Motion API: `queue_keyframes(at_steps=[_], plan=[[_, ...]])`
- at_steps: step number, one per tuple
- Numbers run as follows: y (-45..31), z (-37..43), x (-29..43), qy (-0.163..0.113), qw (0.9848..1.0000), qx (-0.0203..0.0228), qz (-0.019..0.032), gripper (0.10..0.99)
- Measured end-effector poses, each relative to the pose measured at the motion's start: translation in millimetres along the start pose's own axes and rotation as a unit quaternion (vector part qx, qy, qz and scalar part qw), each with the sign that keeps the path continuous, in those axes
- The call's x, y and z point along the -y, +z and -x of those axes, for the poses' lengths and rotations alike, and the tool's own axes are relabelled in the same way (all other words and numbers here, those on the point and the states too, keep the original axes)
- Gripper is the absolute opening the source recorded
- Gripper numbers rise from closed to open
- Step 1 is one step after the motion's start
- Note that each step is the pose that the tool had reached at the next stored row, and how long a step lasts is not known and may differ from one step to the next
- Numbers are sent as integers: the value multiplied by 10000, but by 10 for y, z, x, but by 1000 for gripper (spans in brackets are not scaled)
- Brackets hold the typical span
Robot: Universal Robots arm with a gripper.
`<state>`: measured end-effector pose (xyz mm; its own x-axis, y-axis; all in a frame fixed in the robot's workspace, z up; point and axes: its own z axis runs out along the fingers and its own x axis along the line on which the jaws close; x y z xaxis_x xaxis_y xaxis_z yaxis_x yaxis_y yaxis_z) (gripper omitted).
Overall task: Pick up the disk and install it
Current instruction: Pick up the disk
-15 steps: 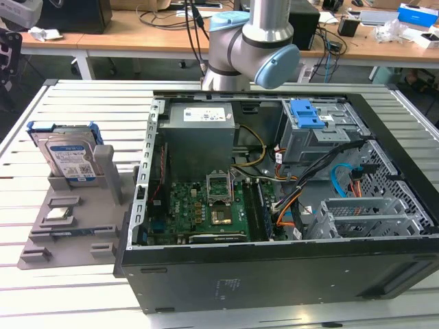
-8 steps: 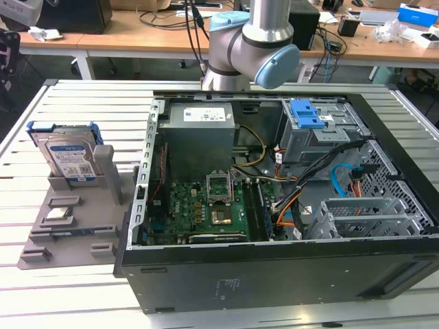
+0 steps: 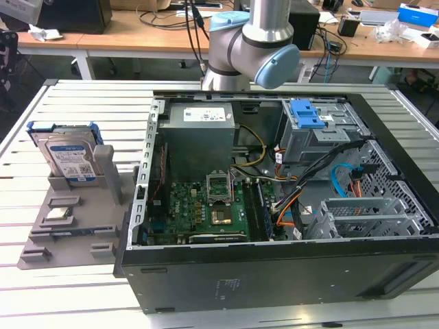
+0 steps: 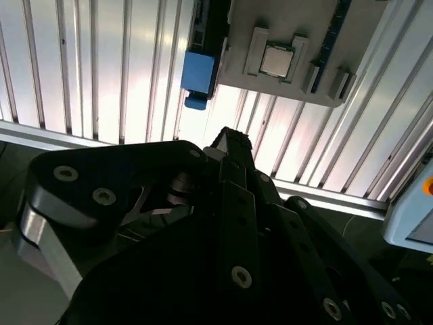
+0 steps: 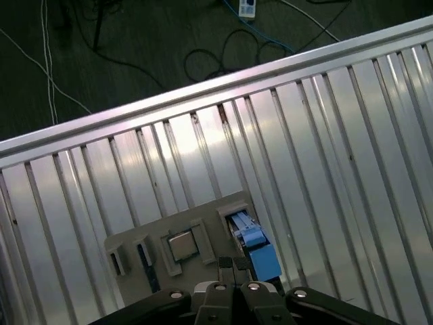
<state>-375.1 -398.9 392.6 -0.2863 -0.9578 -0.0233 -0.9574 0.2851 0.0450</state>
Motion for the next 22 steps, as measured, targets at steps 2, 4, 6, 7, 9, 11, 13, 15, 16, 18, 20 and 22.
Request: queue_keyframes(at_steps=[2,4,6,7,9,11,13,15,16,18,20,22], plan=[[0,0,0,-68,10000,-3,2,106],[0,0,0,-167,9999,-8,4,106],[0,0,0,-233,9997,-10,6,106],[0,0,0,-262,9997,-12,6,106],[0,0,0,-328,9995,-15,8,106],[0,0,0,-426,9991,-19,10,106],[0,0,0,-486,9988,-22,11,106],[0,0,0,-616,9981,-28,14,106],[0,0,0,-644,9979,-29,15,106],[0,0,0,-713,9974,-32,17,106],[0,0,0,-771,9970,-35,18,106],[0,0,0,-829,9965,-38,20,106]])
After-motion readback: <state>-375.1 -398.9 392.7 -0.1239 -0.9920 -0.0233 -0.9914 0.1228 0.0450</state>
